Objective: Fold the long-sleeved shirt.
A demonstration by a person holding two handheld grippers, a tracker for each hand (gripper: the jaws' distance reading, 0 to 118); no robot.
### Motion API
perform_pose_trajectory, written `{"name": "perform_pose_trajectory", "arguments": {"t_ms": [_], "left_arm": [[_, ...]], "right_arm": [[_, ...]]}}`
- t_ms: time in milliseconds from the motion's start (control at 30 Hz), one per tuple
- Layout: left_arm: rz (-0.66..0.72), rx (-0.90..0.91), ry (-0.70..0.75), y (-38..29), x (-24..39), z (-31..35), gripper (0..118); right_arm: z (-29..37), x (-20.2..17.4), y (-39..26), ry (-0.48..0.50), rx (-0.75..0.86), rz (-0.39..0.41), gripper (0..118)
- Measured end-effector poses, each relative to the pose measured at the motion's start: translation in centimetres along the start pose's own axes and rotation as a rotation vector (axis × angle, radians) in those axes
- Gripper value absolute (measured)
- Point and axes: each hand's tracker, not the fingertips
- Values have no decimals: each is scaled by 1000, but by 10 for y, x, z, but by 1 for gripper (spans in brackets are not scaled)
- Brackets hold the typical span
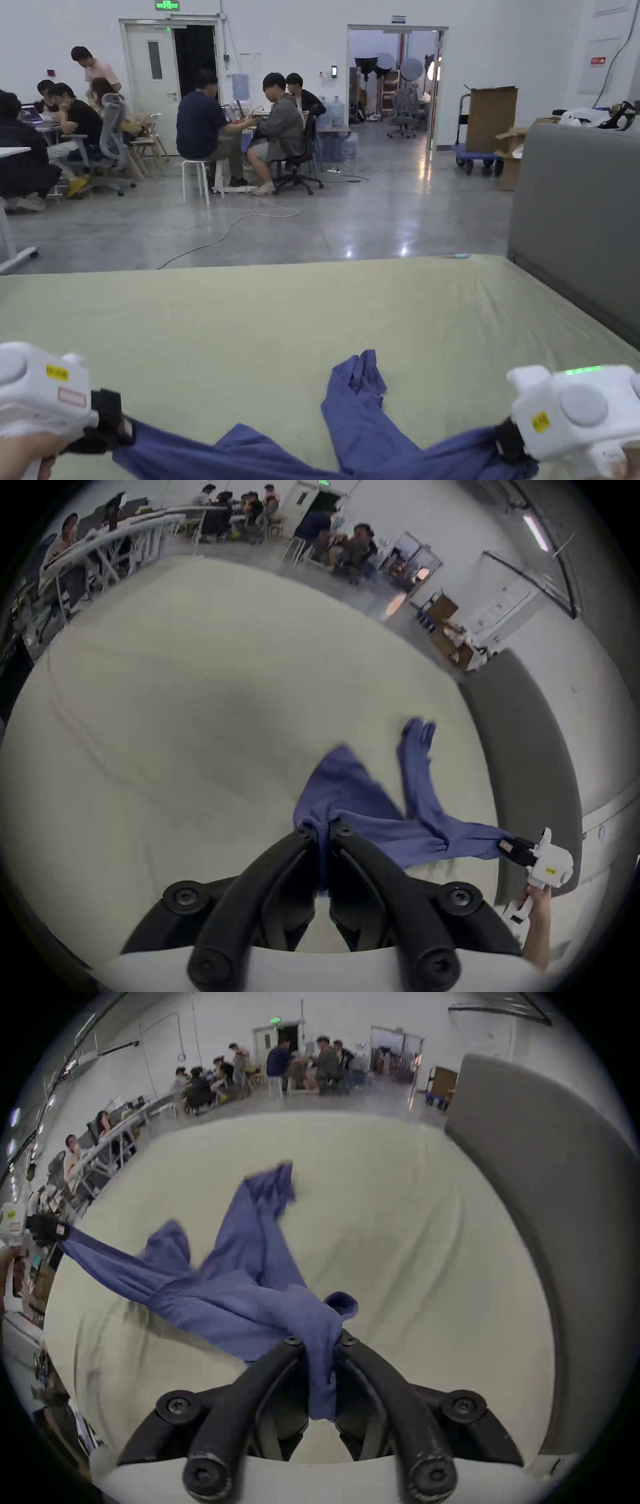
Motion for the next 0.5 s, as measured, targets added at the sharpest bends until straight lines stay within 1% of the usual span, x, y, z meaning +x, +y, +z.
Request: {"name": "perform_pose_trajectory", "arguments": {"t_ms": [67, 267, 433, 500], "left_arm": [[-34, -30, 2, -30, -10, 7, 1], [-53, -77, -17, -107, -36, 56, 1], [-29, -97, -53, -162, -55, 86, 1], [-43, -114, -55, -185, -59, 90, 1]], "right_arm": [[7, -1, -37, 7, -3, -8, 7], [51, -7, -127, 55, 4, -16, 7], [91, -16, -192, 64, 20, 0, 7], [99, -21, -218, 62, 19, 3, 7]]}}
